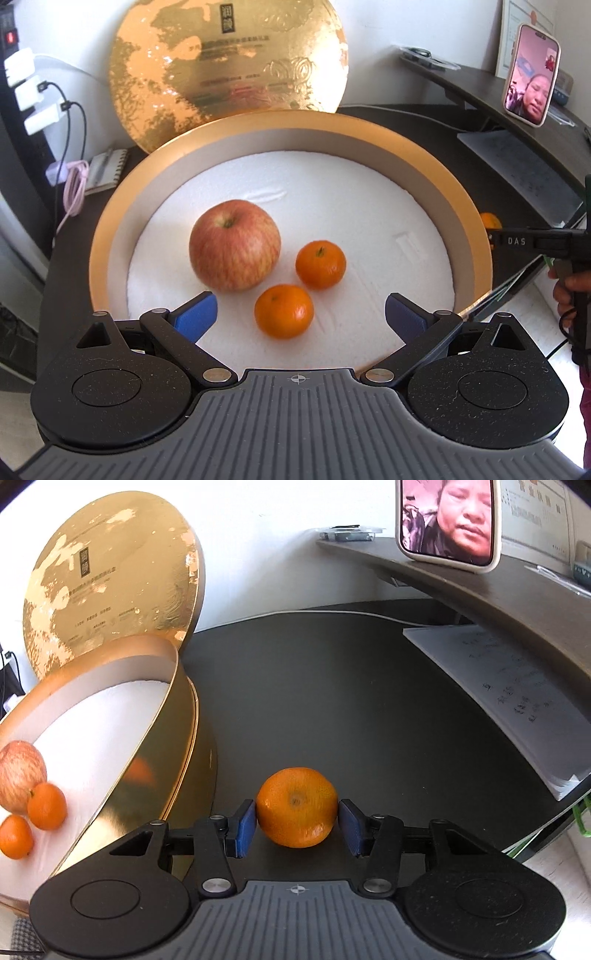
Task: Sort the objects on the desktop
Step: 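Carry the mandarin with the right gripper into the gold box and release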
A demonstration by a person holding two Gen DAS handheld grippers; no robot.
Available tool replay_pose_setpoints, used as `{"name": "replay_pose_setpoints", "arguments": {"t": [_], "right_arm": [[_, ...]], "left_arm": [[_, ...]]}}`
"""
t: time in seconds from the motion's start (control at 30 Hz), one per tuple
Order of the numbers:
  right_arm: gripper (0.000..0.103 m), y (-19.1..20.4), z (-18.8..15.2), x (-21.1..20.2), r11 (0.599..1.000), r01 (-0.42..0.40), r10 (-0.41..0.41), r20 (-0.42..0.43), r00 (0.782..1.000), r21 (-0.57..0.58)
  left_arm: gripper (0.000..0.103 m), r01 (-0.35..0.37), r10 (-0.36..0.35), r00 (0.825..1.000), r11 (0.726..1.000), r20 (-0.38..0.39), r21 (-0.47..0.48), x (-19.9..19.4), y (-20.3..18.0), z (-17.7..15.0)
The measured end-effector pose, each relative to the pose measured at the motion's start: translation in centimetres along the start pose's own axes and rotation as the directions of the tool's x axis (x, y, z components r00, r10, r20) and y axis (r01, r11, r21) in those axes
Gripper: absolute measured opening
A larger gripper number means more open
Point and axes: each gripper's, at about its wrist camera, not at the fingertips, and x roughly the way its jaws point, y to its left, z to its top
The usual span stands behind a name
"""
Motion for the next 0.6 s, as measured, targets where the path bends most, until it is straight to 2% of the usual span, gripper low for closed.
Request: {"name": "replay_pose_setpoints", "arguments": {"t": [0.17,0.2,0.3,0.4,0.47,0.53,0.6], "right_arm": [[0.05,0.4,0.5,0.9,0.999,0.017,-0.017,0.0,1.0,-0.034],[0.051,0.4,0.6,1.0,0.999,0.019,-0.019,-0.001,1.0,-0.037],[0.064,0.6,0.9,1.4,0.998,0.025,-0.025,0.001,1.0,-0.051],[0.064,0.7,1.2,1.5,0.997,0.039,-0.038,0.005,0.999,-0.063],[0.06,0.8,1.3,1.6,0.996,0.054,-0.053,0.006,0.999,-0.067],[0.049,0.8,1.3,1.7,0.996,0.064,-0.064,0.002,0.998,-0.067],[0.048,0.8,1.4,1.6,0.996,0.073,-0.073,-0.001,0.997,-0.06]], "left_arm": [[0.1,-0.014,0.014,1.0,1.0,0.011,-0.011,-1.0,0.2,-0.8],[0.1,-0.017,0.017,1.0,1.0,0.012,-0.015,-1.2,0.3,-0.9],[0.1,-0.025,0.025,1.0,0.999,0.017,-0.025,-1.7,0.5,-1.3],[0.1,-0.029,0.03,0.999,0.999,0.016,-0.031,-1.9,0.7,-1.7],[0.1,-0.031,0.032,0.999,0.999,0.016,-0.034,-2.1,0.8,-1.9],[0.1,-0.029,0.03,0.999,0.999,0.017,-0.04,-2.3,1.0,-2.2],[0.1,-0.029,0.03,0.999,0.999,0.019,-0.046,-2.5,1.3,-2.4]]}}
